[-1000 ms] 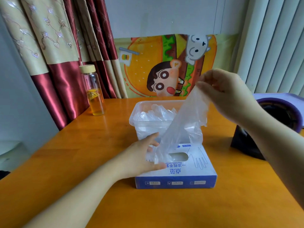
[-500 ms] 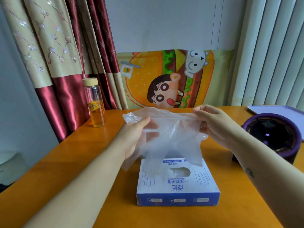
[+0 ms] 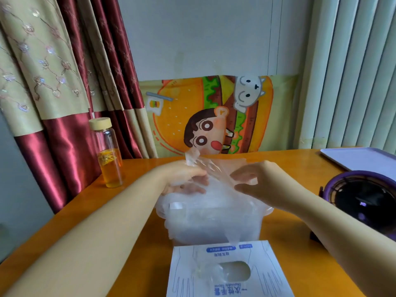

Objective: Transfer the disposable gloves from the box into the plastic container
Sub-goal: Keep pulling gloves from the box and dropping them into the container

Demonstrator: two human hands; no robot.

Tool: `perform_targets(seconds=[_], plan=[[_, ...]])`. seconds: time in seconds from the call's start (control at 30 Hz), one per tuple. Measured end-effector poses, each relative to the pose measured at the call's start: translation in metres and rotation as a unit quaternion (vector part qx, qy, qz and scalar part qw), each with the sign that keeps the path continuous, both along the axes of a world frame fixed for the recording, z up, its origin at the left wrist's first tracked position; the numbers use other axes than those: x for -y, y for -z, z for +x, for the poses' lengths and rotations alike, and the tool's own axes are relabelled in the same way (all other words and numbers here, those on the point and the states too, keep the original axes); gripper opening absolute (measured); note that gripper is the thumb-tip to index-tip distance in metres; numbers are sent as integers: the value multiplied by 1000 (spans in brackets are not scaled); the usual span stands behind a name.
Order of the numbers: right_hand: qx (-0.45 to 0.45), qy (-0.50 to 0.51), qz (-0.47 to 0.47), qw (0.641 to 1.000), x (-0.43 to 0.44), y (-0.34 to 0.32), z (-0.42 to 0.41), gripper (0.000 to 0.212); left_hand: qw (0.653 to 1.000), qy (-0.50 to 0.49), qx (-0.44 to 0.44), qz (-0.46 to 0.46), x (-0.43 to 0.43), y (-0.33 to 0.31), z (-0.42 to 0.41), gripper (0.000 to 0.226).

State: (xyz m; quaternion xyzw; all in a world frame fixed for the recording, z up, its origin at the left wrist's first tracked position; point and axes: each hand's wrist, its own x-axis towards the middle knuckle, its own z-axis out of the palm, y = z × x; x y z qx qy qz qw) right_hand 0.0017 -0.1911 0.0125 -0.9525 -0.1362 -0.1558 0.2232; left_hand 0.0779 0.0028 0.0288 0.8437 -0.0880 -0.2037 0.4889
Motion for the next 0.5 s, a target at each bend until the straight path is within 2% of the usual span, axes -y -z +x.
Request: perform_targets(seconds=[0.1,0.17,0.33,0.37,0.43,0.5], plan=[[-2,64,-40,997,4,10,22,30,981,8,95,168,3,3,18,34],[-9,96,-111,989,8,14,34,29,958,-2,173,227,0,6,30,37],[-52,112,-243,962,7,22,51,38,931,-59,261,249,-18,7,48,42],[-58,111,-255,959,6,23,54,40,914,-82,312,245,-21,1,48,39],[-69,106,-275,953,3,26,60,44,859,-136,447,211,-24,-15,40,32],[-84,103,-297,946,0,28,64,47,801,-132,560,168,-19,-27,26,28]])
